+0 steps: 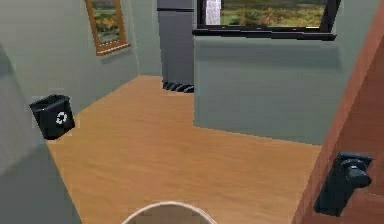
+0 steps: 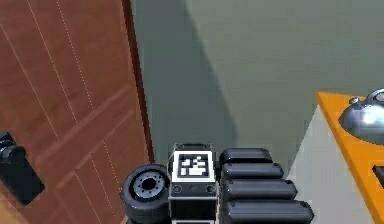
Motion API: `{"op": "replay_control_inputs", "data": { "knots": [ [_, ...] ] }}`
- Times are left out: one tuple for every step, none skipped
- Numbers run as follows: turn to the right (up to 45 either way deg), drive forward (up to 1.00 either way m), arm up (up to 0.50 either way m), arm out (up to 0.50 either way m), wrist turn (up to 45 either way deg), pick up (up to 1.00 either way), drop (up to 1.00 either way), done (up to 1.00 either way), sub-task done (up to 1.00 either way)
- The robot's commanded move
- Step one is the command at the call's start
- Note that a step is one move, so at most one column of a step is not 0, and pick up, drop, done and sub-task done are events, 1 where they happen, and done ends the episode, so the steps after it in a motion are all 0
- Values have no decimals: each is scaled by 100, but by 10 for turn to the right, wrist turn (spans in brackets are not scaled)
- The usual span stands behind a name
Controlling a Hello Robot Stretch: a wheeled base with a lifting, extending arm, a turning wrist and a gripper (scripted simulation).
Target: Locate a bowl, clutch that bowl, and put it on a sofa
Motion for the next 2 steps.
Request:
{"op": "replay_control_inputs", "data": {
  "knots": [
    [0,45,0,0,0,0,0,0,0],
    [120,0,0,0,0,0,0,0,0]
  ]
}}
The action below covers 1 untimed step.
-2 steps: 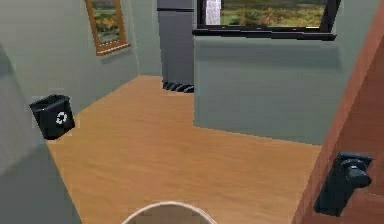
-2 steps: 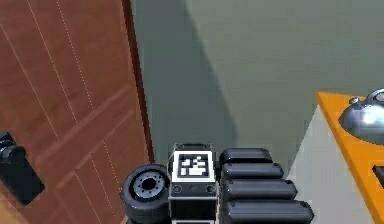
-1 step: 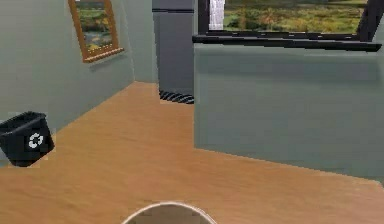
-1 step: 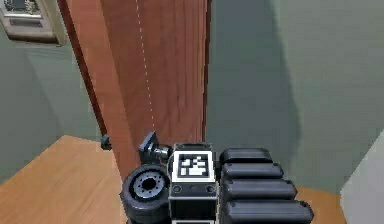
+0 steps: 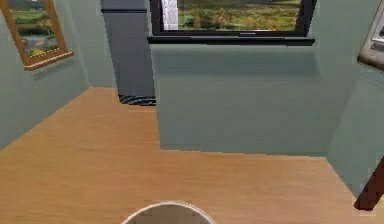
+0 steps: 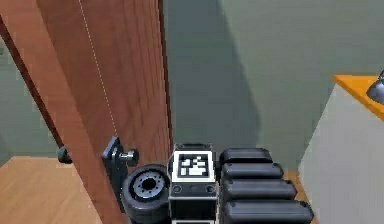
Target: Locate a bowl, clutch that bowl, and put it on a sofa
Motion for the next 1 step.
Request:
{"op": "replay_control_inputs", "data": {
  "knots": [
    [0,45,0,0,0,0,0,0,0]
  ]
}}
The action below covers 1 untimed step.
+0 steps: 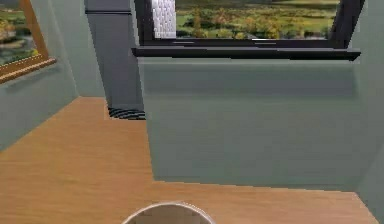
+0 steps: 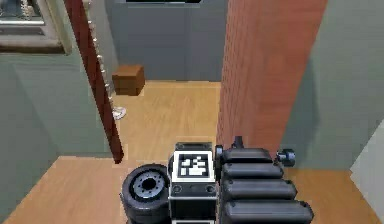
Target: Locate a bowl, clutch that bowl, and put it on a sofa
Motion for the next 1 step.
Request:
{"op": "replay_control_inputs", "data": {
  "knots": [
    [360,0,0,0,0,0,0,0,0]
  ]
}}
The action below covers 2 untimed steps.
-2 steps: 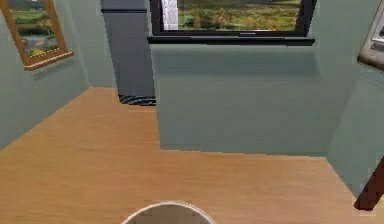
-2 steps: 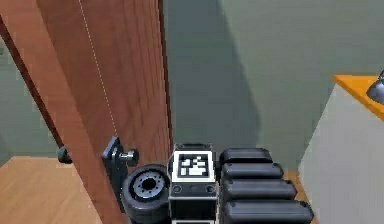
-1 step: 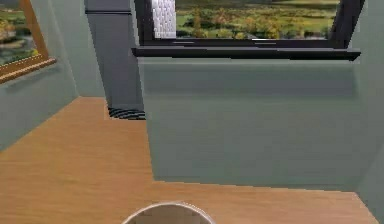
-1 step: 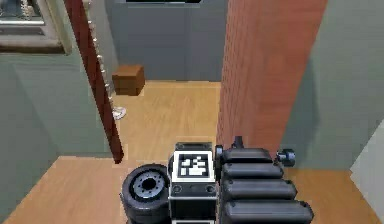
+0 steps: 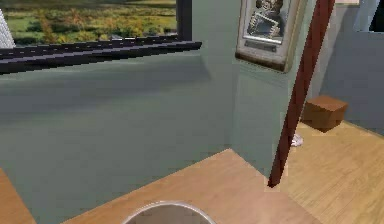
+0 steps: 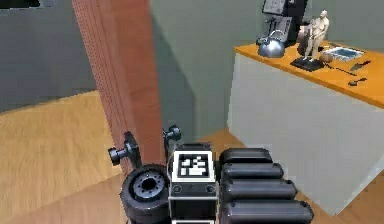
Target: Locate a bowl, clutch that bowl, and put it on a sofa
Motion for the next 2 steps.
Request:
{"op": "replay_control_inputs", "data": {
  "knots": [
    [0,55,0,0,0,0,0,0,0],
    [450,0,0,0,0,0,0,0,0]
  ]
}}
